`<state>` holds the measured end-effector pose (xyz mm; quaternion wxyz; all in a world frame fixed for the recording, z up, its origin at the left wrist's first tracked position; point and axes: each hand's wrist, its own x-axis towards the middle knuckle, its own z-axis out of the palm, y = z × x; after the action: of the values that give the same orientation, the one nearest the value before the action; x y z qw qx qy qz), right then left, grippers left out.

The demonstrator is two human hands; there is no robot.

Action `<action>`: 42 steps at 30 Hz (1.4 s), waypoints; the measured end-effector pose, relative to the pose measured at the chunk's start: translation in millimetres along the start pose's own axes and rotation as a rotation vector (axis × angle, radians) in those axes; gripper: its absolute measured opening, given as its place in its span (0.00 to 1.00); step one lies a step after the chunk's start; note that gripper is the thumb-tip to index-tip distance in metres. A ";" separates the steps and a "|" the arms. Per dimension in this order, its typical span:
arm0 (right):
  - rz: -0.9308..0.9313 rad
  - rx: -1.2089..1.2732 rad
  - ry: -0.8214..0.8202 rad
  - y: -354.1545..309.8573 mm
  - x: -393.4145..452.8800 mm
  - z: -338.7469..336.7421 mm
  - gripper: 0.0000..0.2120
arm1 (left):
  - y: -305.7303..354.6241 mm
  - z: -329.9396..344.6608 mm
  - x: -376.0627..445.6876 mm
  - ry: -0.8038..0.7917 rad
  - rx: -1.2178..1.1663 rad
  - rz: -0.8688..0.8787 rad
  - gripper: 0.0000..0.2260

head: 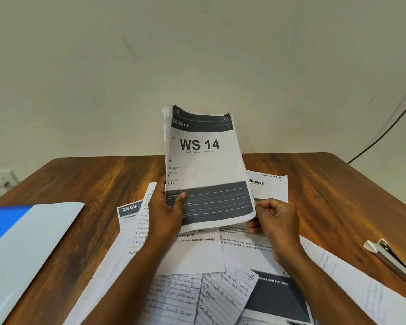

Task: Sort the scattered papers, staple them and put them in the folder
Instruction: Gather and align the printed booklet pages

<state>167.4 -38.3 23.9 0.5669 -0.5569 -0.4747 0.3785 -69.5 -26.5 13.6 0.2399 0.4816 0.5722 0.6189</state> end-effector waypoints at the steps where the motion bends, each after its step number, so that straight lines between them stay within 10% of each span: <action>1: 0.002 0.002 -0.013 -0.1 0.4 -0.1 0.01 | -0.5 -0.2 0.6 0.006 -0.004 -0.004 0.28; 42: 0.105 -0.071 -0.047 -7.0 28.8 -33.7 0.14 | -0.6 24.5 -23.6 -0.426 0.007 -0.054 0.25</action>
<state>206.6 -20.5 36.5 0.5147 -0.5919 -0.4711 0.4036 -38.4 -34.7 2.6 0.3705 0.5867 0.5234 0.4945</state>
